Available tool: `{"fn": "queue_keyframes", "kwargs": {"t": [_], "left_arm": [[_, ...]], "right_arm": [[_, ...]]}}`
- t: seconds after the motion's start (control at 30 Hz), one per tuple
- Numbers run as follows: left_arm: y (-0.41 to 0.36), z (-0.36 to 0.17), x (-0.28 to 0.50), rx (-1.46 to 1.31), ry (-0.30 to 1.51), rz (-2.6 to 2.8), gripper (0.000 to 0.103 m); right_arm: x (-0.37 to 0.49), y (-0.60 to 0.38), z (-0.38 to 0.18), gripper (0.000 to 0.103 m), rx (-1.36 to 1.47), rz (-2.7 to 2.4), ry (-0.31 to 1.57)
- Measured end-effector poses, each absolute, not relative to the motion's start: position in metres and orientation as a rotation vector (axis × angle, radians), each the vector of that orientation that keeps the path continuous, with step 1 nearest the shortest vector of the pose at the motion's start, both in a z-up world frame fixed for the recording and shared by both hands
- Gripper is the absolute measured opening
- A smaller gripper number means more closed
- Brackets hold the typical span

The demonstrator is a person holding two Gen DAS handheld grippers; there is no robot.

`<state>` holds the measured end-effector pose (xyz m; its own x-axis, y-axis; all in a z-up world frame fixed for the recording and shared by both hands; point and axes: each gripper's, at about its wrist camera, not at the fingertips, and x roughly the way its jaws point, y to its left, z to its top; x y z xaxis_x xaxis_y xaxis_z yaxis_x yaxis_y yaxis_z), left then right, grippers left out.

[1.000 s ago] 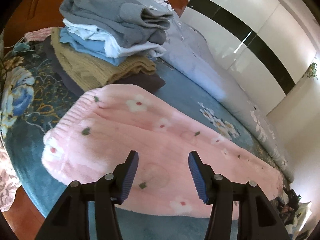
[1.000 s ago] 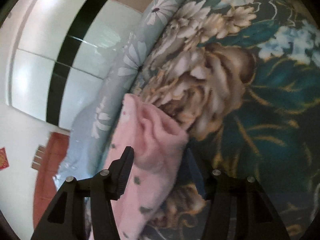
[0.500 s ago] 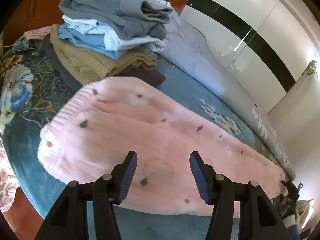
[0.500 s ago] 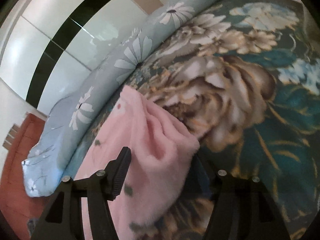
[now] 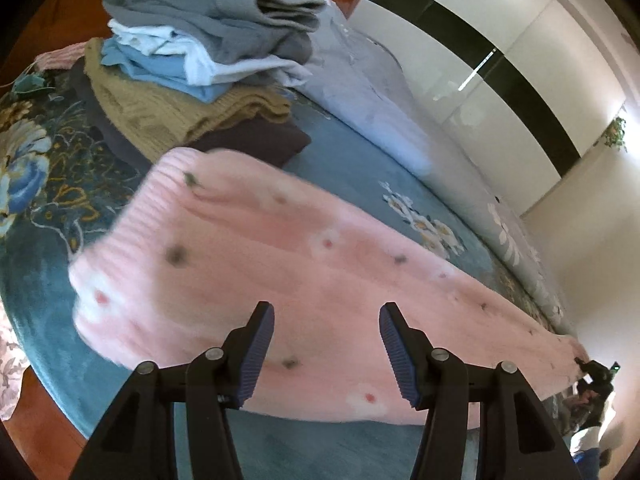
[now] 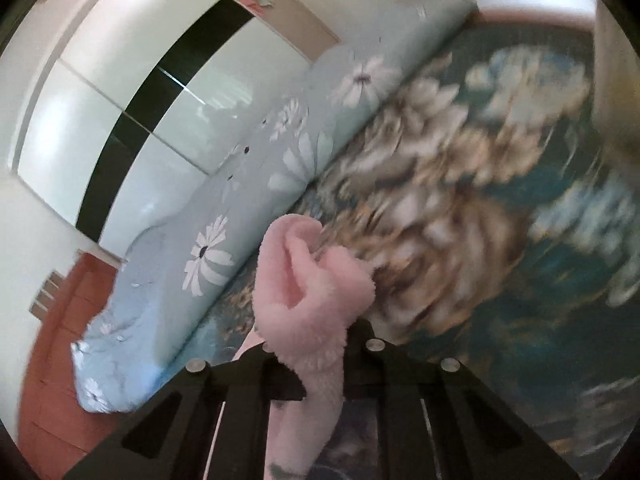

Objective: Fold clothes

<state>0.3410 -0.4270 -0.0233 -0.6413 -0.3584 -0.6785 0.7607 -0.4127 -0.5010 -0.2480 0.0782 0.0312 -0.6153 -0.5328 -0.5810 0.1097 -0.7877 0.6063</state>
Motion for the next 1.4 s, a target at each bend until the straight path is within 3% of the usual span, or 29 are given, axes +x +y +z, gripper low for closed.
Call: {"fn": "queue_keyframes", "kwargs": {"t": [0.27,0.4,0.6,0.77,0.93,1.17,1.4], "left_arm": [[-0.44,-0.025,0.305,0.709,1.026,-2.103,0.059],[-0.478,-0.032,0.274,0.791,0.95,-2.056,0.059],[-0.516,-0.053,0.247,1.015,0.926,-1.952,0.059],[-0.474,-0.021,0.279,0.898,0.92,-2.13,0.059],[-0.443,-0.012,0.33,0.807,0.933,-2.172,0.059],[-0.416,-0.014,0.377,0.753,0.956,-2.216,0.061],[-0.416,-0.029,0.4,0.718,1.052,-2.168,0.061]], "right_arm": [[-0.231,0.16,0.023,0.011,1.267,-2.509,-0.722],[-0.219,0.148,0.034,0.011,1.225,-2.534,-0.654],[-0.182,0.098,0.105,0.011,1.038,-2.578,-0.339],[-0.126,0.029,0.162,0.012,0.822,-2.56,-0.037],[-0.06,-0.066,0.173,0.012,0.724,-2.438,0.184],[0.032,-0.197,0.099,0.012,0.765,-2.27,0.402],[0.103,-0.254,0.016,0.012,0.794,-2.204,0.605]]}}
